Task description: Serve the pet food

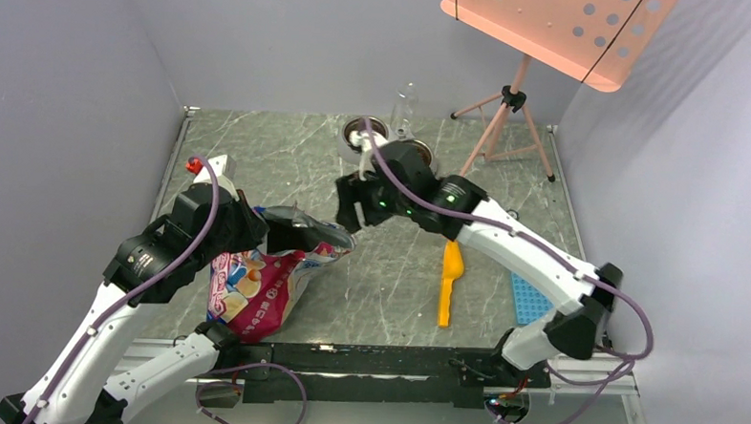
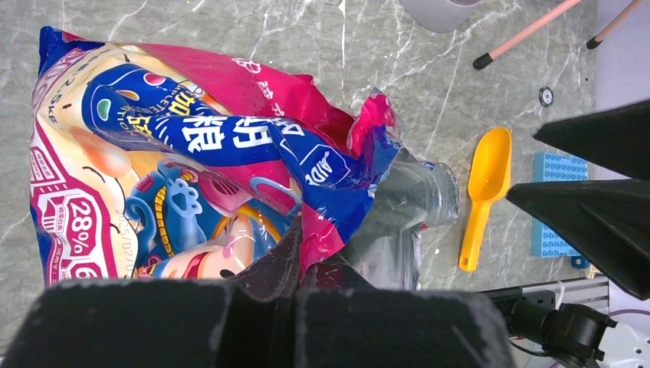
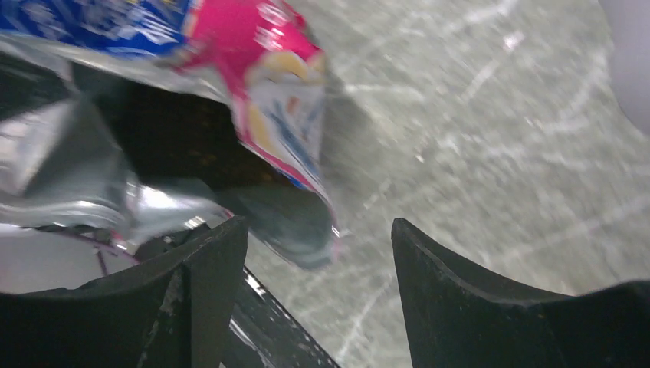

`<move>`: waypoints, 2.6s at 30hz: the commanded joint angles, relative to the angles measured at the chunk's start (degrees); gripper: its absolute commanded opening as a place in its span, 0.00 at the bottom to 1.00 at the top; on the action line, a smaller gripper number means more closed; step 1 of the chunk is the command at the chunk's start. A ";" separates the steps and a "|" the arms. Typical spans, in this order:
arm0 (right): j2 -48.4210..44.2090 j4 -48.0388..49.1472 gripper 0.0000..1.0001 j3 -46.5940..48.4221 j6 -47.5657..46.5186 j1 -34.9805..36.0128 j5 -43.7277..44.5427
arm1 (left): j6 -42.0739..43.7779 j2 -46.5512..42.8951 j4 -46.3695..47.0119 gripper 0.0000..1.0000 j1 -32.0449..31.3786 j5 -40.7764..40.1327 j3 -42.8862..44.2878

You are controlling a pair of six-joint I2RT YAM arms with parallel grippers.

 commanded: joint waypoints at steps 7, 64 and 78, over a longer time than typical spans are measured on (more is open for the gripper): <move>23.19 0.26 0.68 21.03 -7.71 5.14 -6.32 | -0.39 -0.67 -1.53 0.00 0.04 -2.27 1.94; 11.55 0.73 0.00 31.54 28.99 -13.13 -5.53 | 19.48 12.77 7.42 0.92 -15.23 5.52 15.72; 12.99 0.63 0.00 31.64 30.93 -13.43 -6.72 | 13.94 8.88 -3.03 0.49 -15.24 10.53 14.93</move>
